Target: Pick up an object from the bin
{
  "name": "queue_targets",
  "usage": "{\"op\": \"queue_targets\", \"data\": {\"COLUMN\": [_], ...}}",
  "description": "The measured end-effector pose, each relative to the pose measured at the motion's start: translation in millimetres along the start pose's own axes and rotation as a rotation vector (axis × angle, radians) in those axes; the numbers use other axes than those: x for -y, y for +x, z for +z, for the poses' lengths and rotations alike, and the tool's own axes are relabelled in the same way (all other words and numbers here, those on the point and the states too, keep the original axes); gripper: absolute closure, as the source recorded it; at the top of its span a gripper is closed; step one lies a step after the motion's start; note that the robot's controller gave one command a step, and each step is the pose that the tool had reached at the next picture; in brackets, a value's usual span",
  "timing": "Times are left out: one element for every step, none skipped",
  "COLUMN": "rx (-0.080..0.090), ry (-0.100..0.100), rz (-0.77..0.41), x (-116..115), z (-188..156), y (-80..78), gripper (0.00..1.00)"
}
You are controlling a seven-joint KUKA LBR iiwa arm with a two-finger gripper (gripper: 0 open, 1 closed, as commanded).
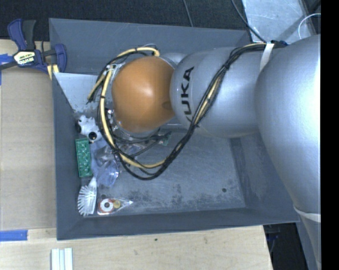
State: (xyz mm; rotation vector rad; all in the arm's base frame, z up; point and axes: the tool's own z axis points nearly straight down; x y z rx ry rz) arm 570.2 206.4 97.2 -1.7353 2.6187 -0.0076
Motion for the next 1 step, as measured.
{"op": "queue_targets", "data": {"rx": [0.005], "ry": [0.005], "rz": [0.0], "x": [1.7], "z": [-45.9], "y": [-1.7], "gripper": [1.0]}}
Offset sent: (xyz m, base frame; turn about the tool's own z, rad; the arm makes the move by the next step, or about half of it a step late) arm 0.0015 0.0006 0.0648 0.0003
